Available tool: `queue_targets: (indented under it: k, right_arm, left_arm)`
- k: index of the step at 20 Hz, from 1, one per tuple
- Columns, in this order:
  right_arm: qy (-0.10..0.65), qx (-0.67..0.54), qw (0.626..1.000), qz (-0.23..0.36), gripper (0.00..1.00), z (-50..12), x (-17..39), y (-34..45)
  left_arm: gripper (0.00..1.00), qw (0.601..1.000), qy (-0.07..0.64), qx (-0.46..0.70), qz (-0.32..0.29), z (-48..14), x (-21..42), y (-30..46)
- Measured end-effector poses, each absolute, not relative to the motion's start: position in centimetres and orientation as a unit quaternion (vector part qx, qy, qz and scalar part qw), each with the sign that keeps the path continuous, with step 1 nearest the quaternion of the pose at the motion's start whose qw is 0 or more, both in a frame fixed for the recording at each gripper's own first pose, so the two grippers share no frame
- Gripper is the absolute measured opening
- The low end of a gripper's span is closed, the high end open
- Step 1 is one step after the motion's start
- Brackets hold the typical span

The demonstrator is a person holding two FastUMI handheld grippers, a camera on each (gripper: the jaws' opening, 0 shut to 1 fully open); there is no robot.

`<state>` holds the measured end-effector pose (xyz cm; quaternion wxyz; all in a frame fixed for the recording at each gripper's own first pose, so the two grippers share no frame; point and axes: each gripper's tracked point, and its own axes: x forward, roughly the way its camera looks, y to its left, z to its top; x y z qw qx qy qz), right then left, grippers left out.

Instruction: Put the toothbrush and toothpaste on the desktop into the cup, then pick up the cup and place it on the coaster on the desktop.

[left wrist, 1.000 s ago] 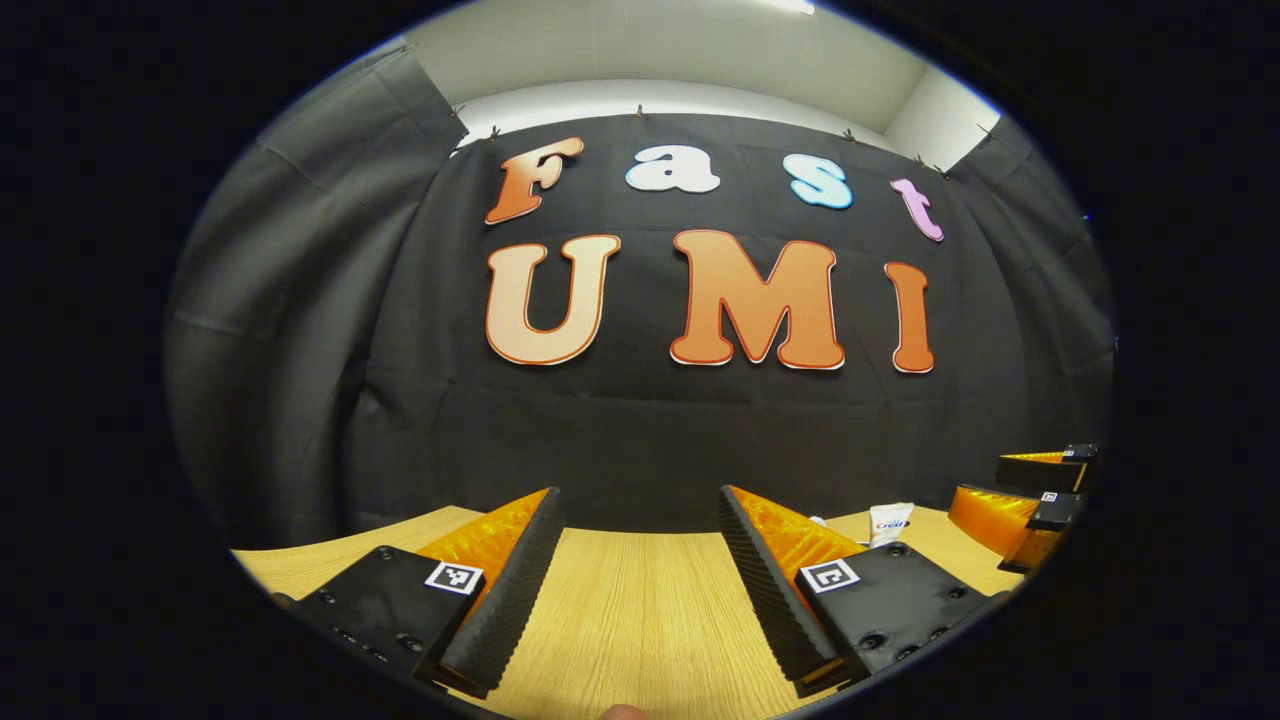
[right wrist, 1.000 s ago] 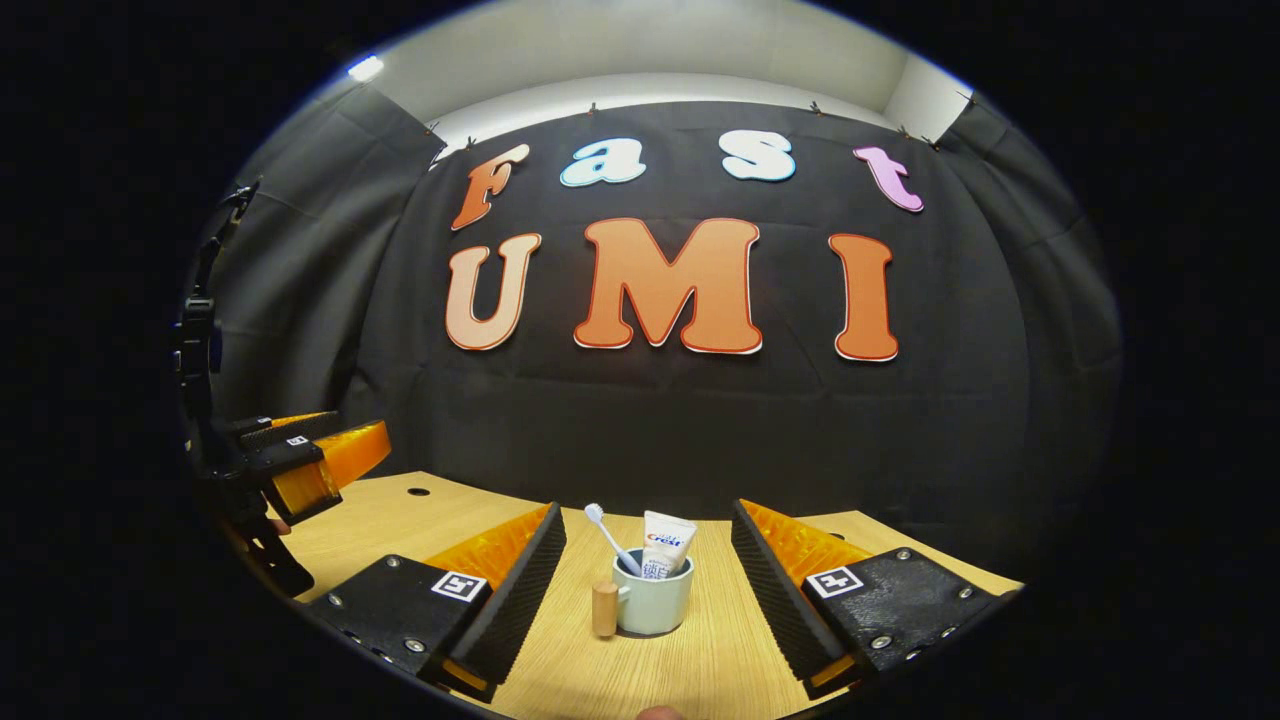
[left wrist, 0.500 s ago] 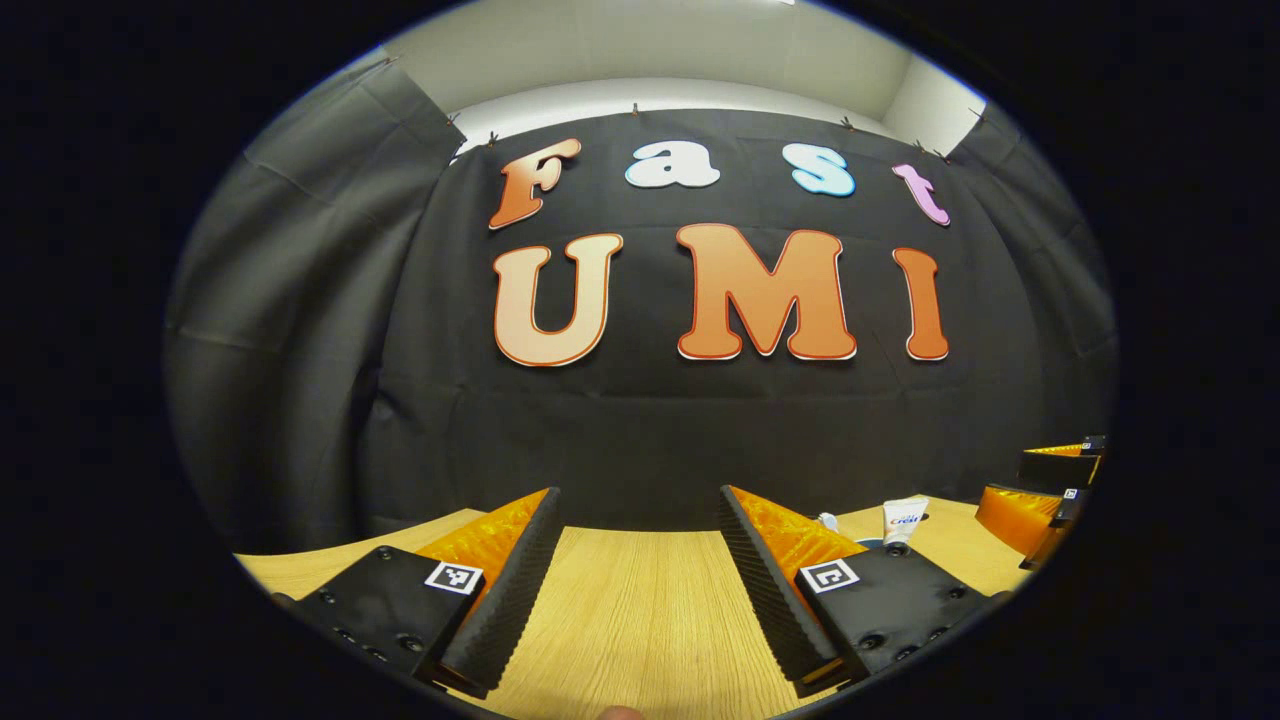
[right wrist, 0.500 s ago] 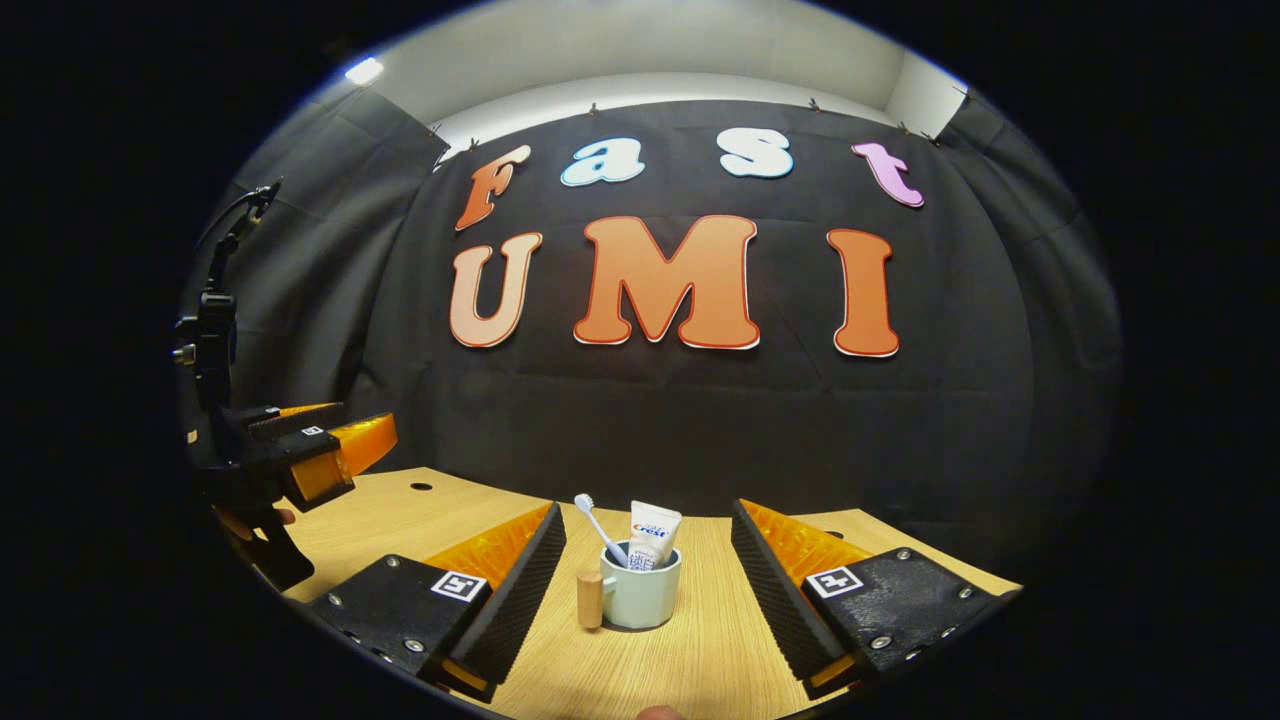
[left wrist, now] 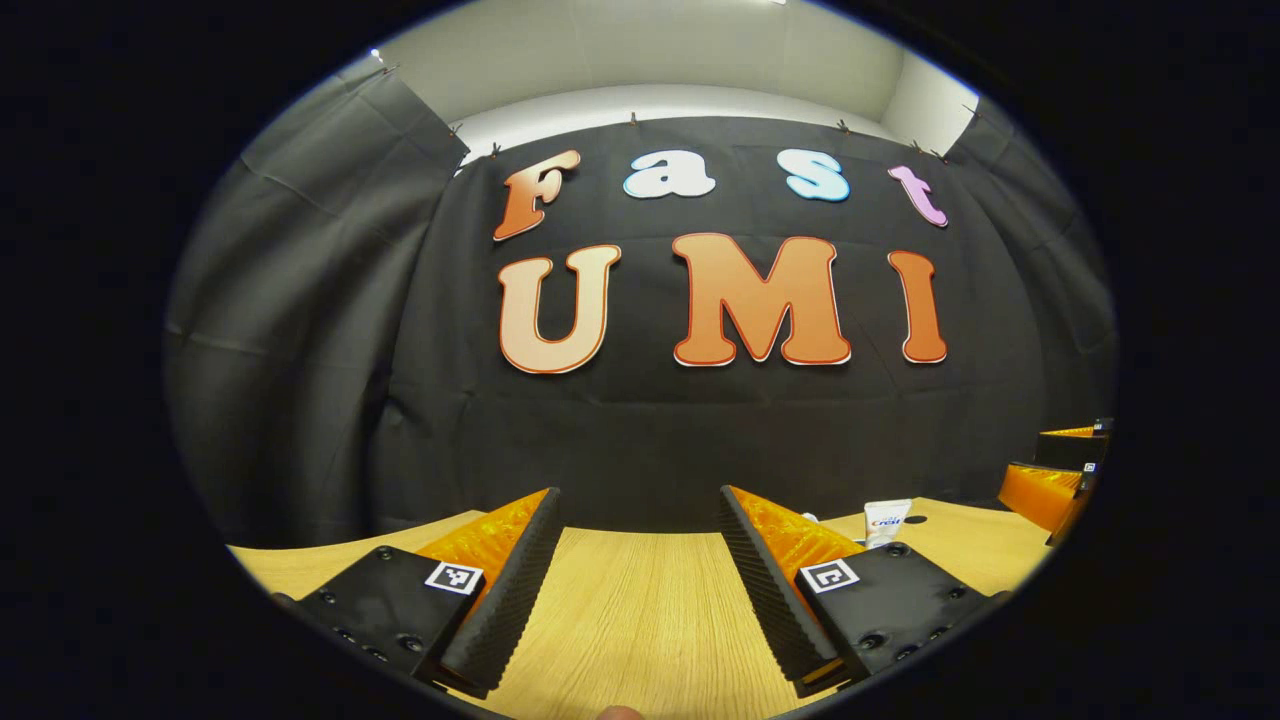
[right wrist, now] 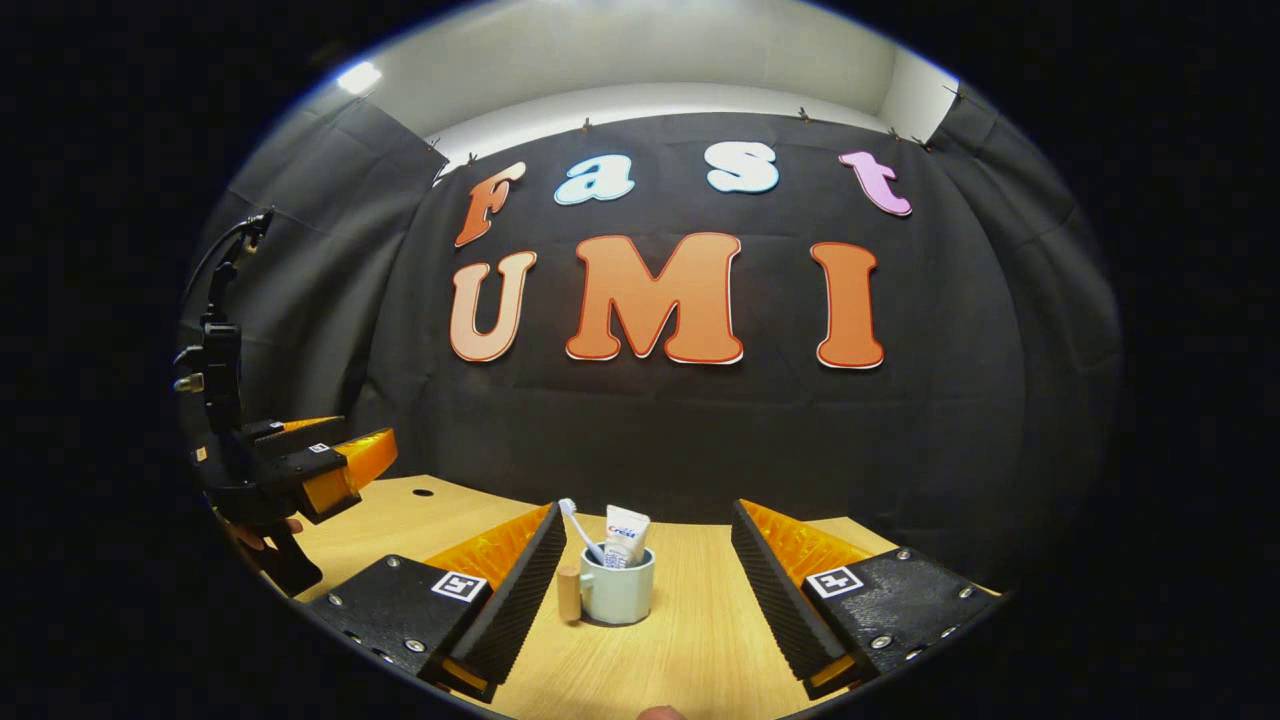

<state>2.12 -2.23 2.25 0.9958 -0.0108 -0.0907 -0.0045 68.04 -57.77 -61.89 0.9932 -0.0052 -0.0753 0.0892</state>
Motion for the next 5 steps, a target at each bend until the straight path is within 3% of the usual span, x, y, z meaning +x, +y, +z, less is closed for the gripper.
queue_targets:
  k: [5]
  right_arm:
    - [-0.091,0.008,0.995,-0.025,1.0,1.7,0.3,-6.5]
  left_arm:
    - [1.0,0.993,-0.084,-0.01,0.083,-61.5,68.1,-59.9]
